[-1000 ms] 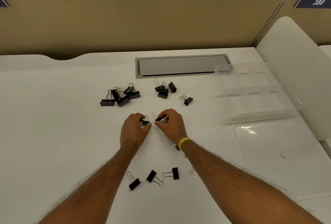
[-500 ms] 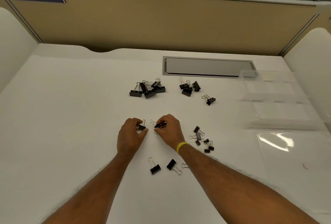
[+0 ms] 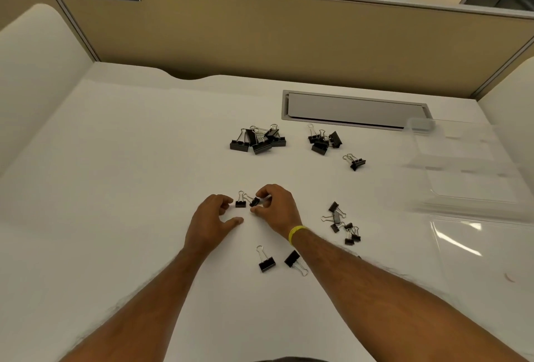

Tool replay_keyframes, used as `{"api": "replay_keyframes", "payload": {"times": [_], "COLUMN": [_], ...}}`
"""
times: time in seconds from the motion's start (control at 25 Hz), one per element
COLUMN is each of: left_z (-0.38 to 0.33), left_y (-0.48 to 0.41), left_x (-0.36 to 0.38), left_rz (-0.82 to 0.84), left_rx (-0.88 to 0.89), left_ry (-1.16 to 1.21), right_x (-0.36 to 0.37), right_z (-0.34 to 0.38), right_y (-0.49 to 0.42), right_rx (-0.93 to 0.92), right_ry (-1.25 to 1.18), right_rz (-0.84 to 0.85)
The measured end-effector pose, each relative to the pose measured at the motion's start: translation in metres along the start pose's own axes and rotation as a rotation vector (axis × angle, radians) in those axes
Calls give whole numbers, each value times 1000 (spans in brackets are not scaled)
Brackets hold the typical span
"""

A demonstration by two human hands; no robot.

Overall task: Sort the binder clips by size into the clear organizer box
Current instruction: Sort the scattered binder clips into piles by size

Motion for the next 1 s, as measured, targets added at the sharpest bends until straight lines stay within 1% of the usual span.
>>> {"api": "replay_keyframes", "payload": {"times": [0.12,0.24,0.32,0.44,0.56,0.64,0.72,0.8,0.92,1.0], "left_z": [2,-6,-15,-29,-39,-43,-48,-53,-54,-53], "left_y": [6,15,25,41,59,71,80,86,87,85], "left_x": [-1,7,16,34,49,53,56,63,69,71], "left_rz": [-16,-10,30,112,158,157,176,231,261,269], "left_rx": [20,53,60,97,148,153,184,236,254,237], "left_ry": [-20,-36,-43,-90,-167,-159,-149,-206,-284,-296], "right_x": [-18,-46,-56,-54,-45,-41,-38,-34,-32,-37], "right_z": [-10,-23,-28,-32,-31,-30,-31,-32,-30,-28], "right_y": [7,23,39,67,90,102,110,118,121,120], "right_rx": [35,63,55,36,4,-26,-54,-83,-102,-94], "right_ry": [-65,-35,25,156,377,523,603,656,650,577], "right_rz": [22,7,37,140,213,210,206,217,190,139]}}
Point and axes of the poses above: each hand's wrist, its own y-axis away from the middle knuckle, its own x-axis out of the palm, z = x × y, the point moved 9 cm from there along -y, towards the middle knuckle, and after that the axes turned 2 degrees about -y, right-handed, at the moved point
